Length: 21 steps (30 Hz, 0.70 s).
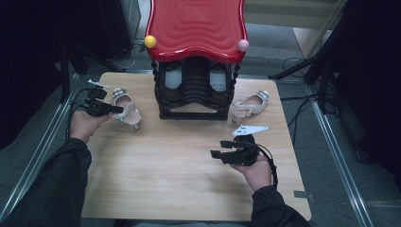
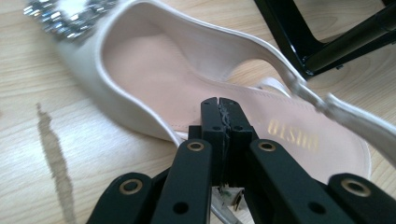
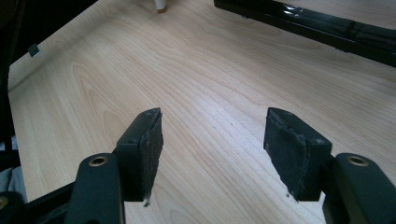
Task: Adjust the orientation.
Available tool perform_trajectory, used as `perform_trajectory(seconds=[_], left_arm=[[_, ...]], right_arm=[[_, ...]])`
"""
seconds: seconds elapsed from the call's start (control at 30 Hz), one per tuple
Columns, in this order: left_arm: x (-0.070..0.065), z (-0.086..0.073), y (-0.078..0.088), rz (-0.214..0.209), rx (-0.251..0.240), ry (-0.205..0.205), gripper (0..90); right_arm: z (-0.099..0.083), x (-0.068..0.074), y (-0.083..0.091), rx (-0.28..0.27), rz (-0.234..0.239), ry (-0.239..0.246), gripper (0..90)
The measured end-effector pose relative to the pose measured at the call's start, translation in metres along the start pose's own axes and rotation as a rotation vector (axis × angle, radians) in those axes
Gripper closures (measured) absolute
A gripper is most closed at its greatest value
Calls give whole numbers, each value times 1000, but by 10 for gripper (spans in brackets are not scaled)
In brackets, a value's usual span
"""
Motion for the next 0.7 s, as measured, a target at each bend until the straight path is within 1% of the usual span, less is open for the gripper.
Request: perform_trajectory(seconds=[0.1, 0.13, 0.17, 0.2, 0.3, 0.33, 0.4, 0.43, 0.47, 0.5, 0.53, 0.6, 0.67, 0.7], left_arm=[[4, -2, 3, 9, 0, 6, 896], [5, -2, 4, 10, -4, 13, 896], [7, -3, 5, 13, 2, 9, 895], [8, -3, 5, 18, -6, 17, 895], [12, -2, 9, 26, -3, 17, 896], [12, -2, 9, 31, -13, 25, 896], [15, -3, 11, 36, -3, 19, 895], [14, -3, 10, 36, -13, 31, 894], [14, -3, 11, 33, -8, 20, 890], [11, -3, 10, 33, -17, 23, 885], [10, -2, 11, 26, -6, 8, 881], [8, -1, 12, 19, -12, 7, 873], [6, -1, 12, 14, -22, 15, 857], [6, 0, 13, 13, -19, 12, 841]], right_arm=[[1, 0, -2, 4, 2, 4, 382], [1, 0, -2, 7, 5, 1, 382], [1, 1, -3, 9, 6, 3, 382], [1, 1, -3, 9, 6, 4, 382], [2, 1, -4, 11, 5, 4, 382], [2, 1, -4, 12, 7, 5, 382], [2, 1, -5, 13, 7, 3, 382], [2, 1, -5, 14, 7, 3, 382], [2, 1, -5, 15, 5, 2, 382], [2, 1, -5, 15, 4, 3, 382], [2, 1, -5, 15, 5, 2, 382], [2, 1, -5, 15, 4, 3, 382], [2, 1, -5, 16, 3, 3, 382], [2, 1, -5, 15, 4, 2, 382]])
Point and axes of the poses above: each handheld gripper's, and its own axes: y roughly backward along the jaws, z roughly out of its top, x roughly to its left, the point moved 4 cm from there along -y, roughly forward along the jaws, and after that the axes turned 2 degrees about y, right-handed, at the moved point
